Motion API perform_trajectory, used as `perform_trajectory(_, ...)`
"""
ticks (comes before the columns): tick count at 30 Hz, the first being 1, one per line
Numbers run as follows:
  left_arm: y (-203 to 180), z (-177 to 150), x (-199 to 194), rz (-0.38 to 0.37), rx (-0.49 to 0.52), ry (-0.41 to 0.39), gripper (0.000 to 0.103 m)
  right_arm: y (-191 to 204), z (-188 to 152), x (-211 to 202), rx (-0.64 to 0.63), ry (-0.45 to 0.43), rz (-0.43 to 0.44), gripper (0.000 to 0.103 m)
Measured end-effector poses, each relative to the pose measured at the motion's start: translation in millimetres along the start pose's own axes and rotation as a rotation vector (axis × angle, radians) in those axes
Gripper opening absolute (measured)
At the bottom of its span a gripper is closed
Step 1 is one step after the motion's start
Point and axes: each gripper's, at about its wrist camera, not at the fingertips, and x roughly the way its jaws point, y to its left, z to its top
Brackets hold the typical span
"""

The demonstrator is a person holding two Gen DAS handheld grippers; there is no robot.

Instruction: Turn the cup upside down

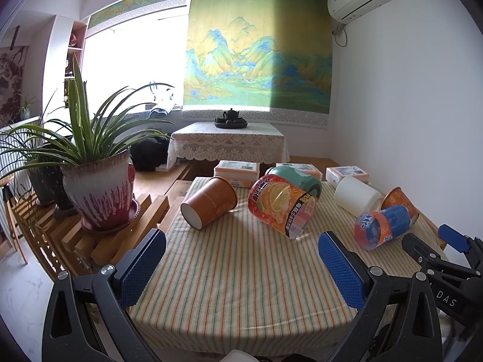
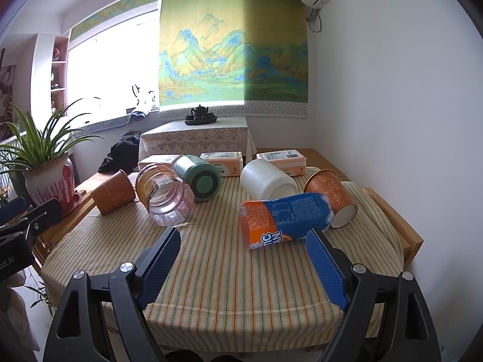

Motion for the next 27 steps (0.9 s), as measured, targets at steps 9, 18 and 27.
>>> perform_trajectory(9,-0.3,0.4,0.2,-0.003,0.001,0.001,0.102,-0.9,-0.7,0.6,0.008,0.004,-0.001,0.082)
perform_trajectory(18,-4.3,-1.4,2.3,-0.006,0.01,0.006,0.102,-4.2,-2.2,0.6,0.018,0.003,-0.002,0.089)
perform_trajectory(27,-4.2,-1.4,2.6,-0.01,0.009,0.009,0.102,-6.7,-1.6,0.8,0.024,0.002,-0.005,0.09)
